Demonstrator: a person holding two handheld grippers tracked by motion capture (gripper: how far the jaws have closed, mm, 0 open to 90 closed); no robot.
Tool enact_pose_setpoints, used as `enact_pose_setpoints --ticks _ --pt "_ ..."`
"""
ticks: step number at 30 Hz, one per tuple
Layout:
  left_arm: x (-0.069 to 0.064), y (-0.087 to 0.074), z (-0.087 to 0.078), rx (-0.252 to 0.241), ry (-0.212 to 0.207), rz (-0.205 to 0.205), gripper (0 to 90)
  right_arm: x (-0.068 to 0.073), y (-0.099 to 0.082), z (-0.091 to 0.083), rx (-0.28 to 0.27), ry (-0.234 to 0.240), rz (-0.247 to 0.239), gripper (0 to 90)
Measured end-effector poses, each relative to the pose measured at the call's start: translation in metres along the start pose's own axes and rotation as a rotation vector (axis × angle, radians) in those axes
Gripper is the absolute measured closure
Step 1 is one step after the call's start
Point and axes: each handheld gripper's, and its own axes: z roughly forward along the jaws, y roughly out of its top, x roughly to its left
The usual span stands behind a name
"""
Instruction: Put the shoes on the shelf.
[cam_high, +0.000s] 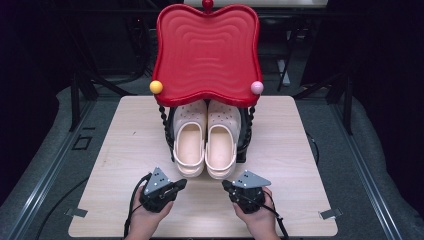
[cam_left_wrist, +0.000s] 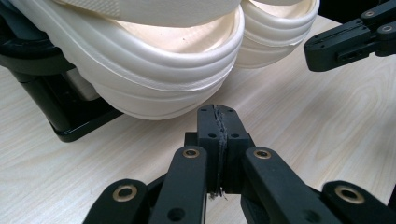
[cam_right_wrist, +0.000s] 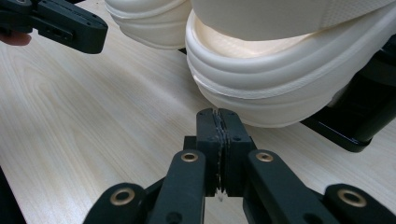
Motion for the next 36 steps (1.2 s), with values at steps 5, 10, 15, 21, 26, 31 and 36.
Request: enact_pose_setpoints --ticks 5,10,15,21,26,31,36 --pt "0.0 0.0 0.002 0.004 -0.002 0.0 89.3 0.001 0.001 0.002 0.002 0.008 -0.008 88.1" --pt "0.001 0.0 0.004 0.006 0.005 -0.003 89.4 0.001 0.001 0.003 -0.002 0.001 -0.006 88.3" --pt "0.003 0.0 0.003 -0.003 0.014 -0.007 89.4 0.0 0.002 0.003 0.001 -0.001 -0.015 89.4" --pt "0.006 0.001 0.002 -0.008 0.015 -0.01 89.5 0.001 0.003 0.003 -0.009 -0.016 -0.03 90.0" --pt "0.007 0.002 0.001 -0.003 0.019 -0.004 89.6 -0.001 0.005 0.0 -0.013 -0.028 -0.025 90.0" --pt "0.007 0.002 -0.001 -0.005 0.032 -0.006 89.7 0.002 0.006 0.0 -0.007 -0.052 -0.061 90.0" --pt "0.011 0.004 -0.005 -0.004 0.044 -0.007 89.7 0.003 0.008 -0.002 -0.001 -0.076 -0.085 90.0"
